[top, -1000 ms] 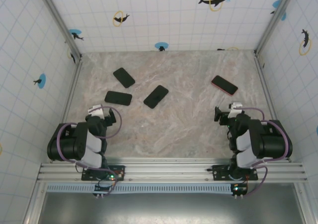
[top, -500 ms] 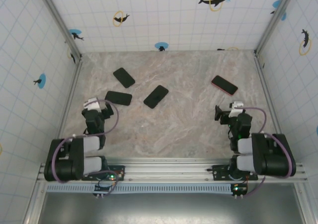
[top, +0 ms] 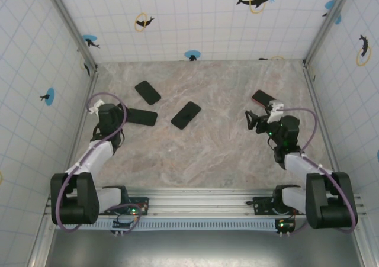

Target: Take the phone out of the phone case

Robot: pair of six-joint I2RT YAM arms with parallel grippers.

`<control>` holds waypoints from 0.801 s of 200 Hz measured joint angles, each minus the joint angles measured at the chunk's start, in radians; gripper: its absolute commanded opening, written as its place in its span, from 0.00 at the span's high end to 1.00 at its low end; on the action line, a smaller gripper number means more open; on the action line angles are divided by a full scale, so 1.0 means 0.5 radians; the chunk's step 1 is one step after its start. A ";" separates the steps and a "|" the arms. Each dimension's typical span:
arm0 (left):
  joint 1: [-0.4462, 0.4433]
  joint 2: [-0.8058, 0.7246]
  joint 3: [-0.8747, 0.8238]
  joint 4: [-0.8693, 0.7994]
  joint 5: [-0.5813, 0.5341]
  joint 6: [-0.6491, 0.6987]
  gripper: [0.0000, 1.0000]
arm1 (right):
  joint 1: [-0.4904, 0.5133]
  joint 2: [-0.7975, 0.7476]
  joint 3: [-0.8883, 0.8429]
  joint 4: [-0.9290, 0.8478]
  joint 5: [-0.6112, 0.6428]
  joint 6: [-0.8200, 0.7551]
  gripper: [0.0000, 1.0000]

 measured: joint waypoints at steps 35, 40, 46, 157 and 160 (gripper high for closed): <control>-0.136 0.132 0.170 -0.333 -0.079 -0.343 0.02 | 0.159 0.070 0.182 -0.227 -0.159 -0.001 0.01; -0.162 0.169 0.214 -0.377 -0.102 -0.379 0.02 | 0.190 0.090 0.200 -0.249 -0.173 -0.002 0.01; -0.198 0.220 0.278 -0.433 -0.130 -0.422 0.02 | 0.228 0.114 0.220 -0.280 -0.190 -0.002 0.01; -0.407 1.057 1.117 -1.108 -0.314 -0.932 0.02 | 0.669 0.537 0.606 -0.473 -0.259 0.002 0.01; -0.408 1.074 1.128 -1.125 -0.317 -0.945 0.02 | 0.671 0.545 0.609 -0.474 -0.259 0.003 0.01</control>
